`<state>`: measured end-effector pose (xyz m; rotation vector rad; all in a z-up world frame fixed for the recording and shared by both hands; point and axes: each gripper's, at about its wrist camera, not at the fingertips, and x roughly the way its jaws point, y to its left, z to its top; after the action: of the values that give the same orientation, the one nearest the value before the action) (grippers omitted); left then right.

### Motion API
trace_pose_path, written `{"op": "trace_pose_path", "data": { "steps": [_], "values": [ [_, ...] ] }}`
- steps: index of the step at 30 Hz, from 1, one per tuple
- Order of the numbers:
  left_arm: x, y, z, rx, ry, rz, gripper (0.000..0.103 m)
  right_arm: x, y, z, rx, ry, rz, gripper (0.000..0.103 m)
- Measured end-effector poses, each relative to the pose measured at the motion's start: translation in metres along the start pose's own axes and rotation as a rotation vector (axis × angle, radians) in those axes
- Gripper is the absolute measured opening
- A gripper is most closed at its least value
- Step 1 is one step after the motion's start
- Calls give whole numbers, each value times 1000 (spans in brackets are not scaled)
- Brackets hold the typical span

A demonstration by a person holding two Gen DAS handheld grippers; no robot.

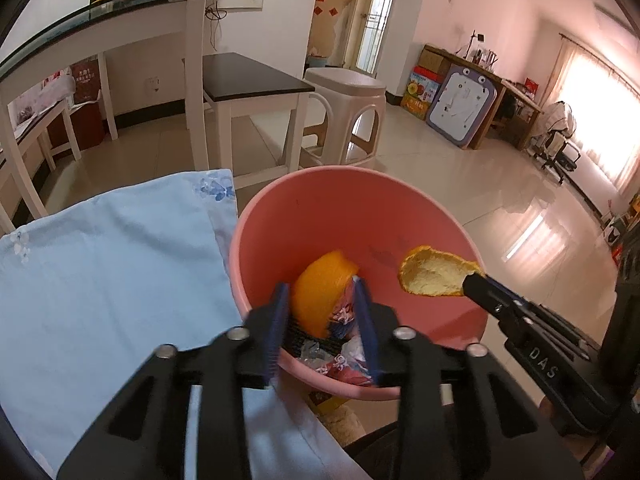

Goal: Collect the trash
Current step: 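Open both tools to drop the orange peels into the bucket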

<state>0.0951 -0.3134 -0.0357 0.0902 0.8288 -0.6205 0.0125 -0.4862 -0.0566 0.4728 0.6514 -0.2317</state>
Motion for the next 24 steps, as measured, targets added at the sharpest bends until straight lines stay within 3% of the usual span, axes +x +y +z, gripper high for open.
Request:
{"op": "trace_pose_path", "data": {
  "steps": [9,15,24],
  "values": [
    [-13,1,0,6,-36,-8,38,3,-2,-1,2,-8,6,11],
    [-23,4,-4,6,-45,-8,38,-3,-1,-3,4,-28,25,34],
    [-45,6,-9,-1,-70,-4,39,-28,16,-8,-32,-51,49,50]
  ]
}}
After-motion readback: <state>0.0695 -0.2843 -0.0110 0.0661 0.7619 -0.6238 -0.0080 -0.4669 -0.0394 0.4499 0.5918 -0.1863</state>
